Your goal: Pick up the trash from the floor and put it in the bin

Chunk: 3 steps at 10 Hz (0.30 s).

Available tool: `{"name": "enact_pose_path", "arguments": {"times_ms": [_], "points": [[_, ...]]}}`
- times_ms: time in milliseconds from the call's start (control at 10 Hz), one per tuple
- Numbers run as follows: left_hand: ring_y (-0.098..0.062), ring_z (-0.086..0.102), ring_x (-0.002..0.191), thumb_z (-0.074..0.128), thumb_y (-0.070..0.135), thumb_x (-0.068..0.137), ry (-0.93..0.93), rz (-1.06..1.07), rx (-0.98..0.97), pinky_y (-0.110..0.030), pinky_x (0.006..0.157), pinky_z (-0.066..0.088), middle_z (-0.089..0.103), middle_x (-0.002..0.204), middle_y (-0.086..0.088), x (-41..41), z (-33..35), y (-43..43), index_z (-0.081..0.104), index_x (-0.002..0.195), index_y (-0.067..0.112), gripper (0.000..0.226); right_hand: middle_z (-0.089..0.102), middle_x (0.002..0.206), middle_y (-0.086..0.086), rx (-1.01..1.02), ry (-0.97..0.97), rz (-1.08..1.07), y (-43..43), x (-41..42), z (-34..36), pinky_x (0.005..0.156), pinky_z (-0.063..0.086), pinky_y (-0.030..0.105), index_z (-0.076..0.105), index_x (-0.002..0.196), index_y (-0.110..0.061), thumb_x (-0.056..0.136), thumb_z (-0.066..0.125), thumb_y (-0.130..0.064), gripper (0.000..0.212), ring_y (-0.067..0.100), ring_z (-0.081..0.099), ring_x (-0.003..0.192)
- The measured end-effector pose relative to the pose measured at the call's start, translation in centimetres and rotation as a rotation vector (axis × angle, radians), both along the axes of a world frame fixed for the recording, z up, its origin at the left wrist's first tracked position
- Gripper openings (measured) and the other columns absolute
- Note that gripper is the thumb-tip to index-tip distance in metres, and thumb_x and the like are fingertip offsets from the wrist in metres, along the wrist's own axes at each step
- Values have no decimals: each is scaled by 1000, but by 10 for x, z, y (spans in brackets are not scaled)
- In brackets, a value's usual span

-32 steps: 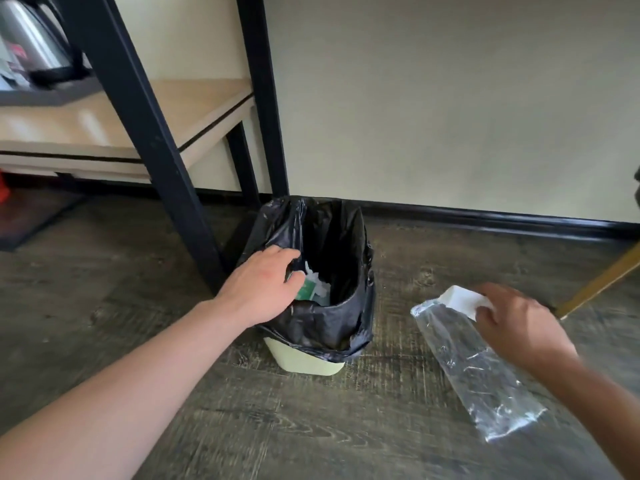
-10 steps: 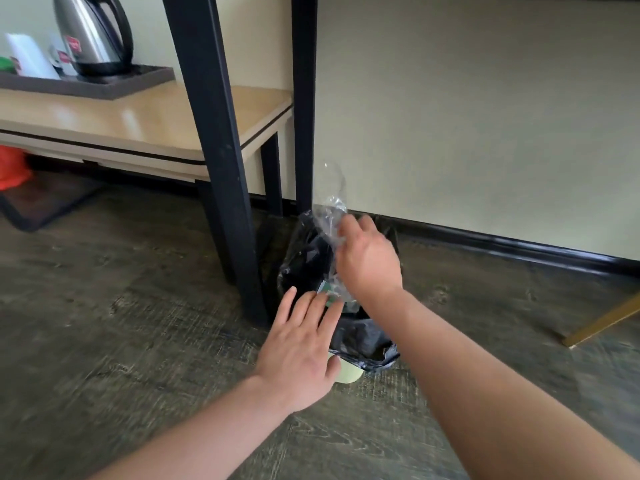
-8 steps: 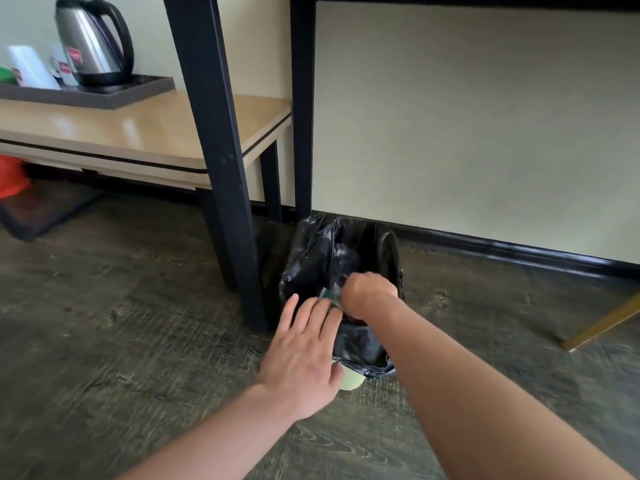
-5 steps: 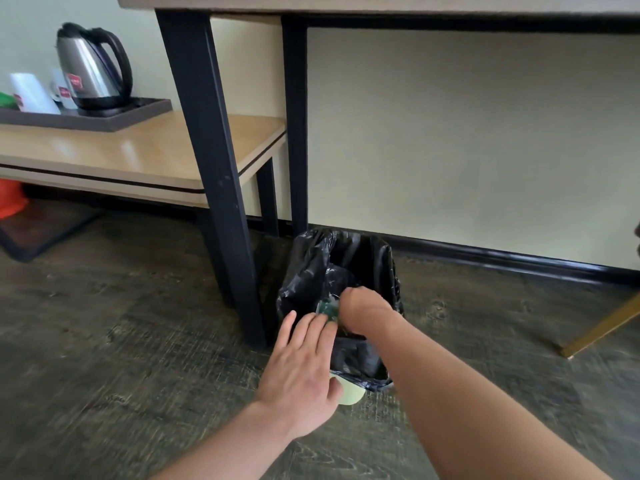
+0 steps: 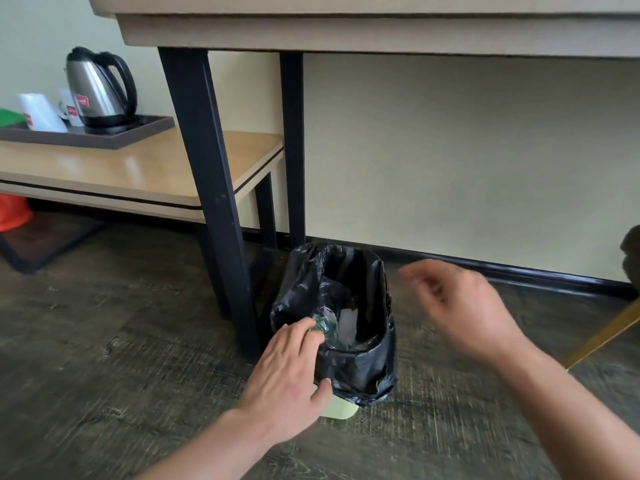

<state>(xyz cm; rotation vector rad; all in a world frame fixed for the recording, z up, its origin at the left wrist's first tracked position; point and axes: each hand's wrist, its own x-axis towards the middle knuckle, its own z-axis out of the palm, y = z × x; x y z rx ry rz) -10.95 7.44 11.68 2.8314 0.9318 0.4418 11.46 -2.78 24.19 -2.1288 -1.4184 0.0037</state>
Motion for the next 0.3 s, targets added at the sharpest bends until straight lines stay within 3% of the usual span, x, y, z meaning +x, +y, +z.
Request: {"name": "enact_pose_path", "arguments": {"times_ms": [100,200,300], "points": [[-12,37,141,45,46,92,-37,-34,8,-30,126,19,42,145,6,-3,9,-2,47,134,23,48,79,100,-21,125,88,-46,-39,18,29,84,58,30,75,110,-33,98,60,-25,21,3,74,89],[-4,44,128,48,42,93,-131,-58,-4,-23,116,31,49,132,16,-4,22,-1,55,123,29,33,79,96,-27,249,162,-82,-62,31,45,81,57,13,74,105,-38,96,61,-27,19,-3,74,90],[1,53,99,54,36,93,-274,-112,-61,-22,89,46,55,104,23,-6,48,-7,60,101,35,10,75,96,-35,375,218,-83,-78,31,49,77,51,0,74,97,-40,96,65,-19,23,-12,72,88]]}}
